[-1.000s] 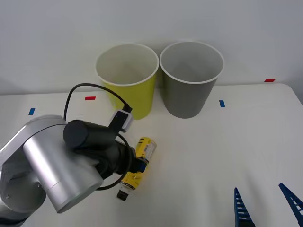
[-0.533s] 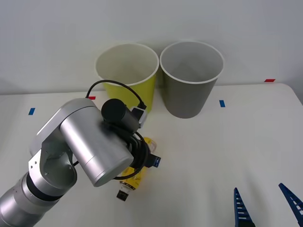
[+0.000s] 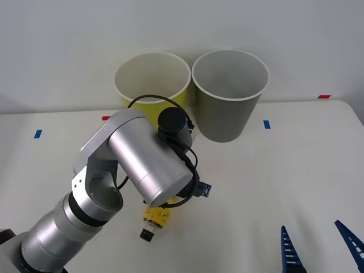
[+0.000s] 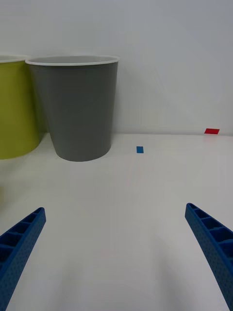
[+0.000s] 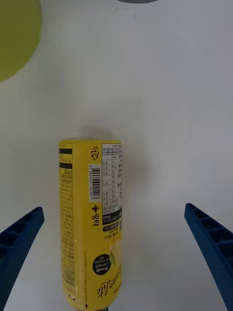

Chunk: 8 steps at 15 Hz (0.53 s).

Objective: Put cans in the gray bin and PET bottles in the light green bin.

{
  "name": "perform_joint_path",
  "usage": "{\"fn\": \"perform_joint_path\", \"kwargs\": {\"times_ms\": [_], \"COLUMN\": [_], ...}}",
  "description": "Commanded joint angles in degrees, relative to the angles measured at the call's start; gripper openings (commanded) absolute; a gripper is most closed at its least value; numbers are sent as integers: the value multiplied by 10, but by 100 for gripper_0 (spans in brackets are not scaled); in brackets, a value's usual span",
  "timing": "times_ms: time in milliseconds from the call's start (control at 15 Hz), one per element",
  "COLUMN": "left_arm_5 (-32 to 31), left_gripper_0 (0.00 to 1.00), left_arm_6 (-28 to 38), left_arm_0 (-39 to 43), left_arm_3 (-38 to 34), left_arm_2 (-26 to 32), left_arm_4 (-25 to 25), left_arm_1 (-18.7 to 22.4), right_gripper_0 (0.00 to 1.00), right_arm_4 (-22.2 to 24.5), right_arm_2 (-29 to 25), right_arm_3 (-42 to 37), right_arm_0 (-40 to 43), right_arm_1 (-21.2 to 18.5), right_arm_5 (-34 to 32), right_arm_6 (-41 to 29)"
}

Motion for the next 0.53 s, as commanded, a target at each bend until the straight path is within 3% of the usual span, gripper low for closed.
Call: {"fn": "perform_joint_path", "kwargs": {"times_ms": [67, 533], "left_arm_5": [8, 11], "left_gripper_0": [100, 100], "left_arm_6": [-5, -7], "left_arm_0": [-17, -42], "left_arm_3": [33, 112], "left_arm_2": [-3, -2], "left_arm_4": [-3, -24], "left_arm_1": [-21, -38], "right_gripper_0": [100, 100], "right_arm_4": [0, 0], "right_arm_2": [0, 0], "right_arm_3": [0, 0], "right_arm_0": [0, 0], "right_arm_1": [0, 0], "right_arm_5": [0, 0], "right_arm_6": [0, 0]}}
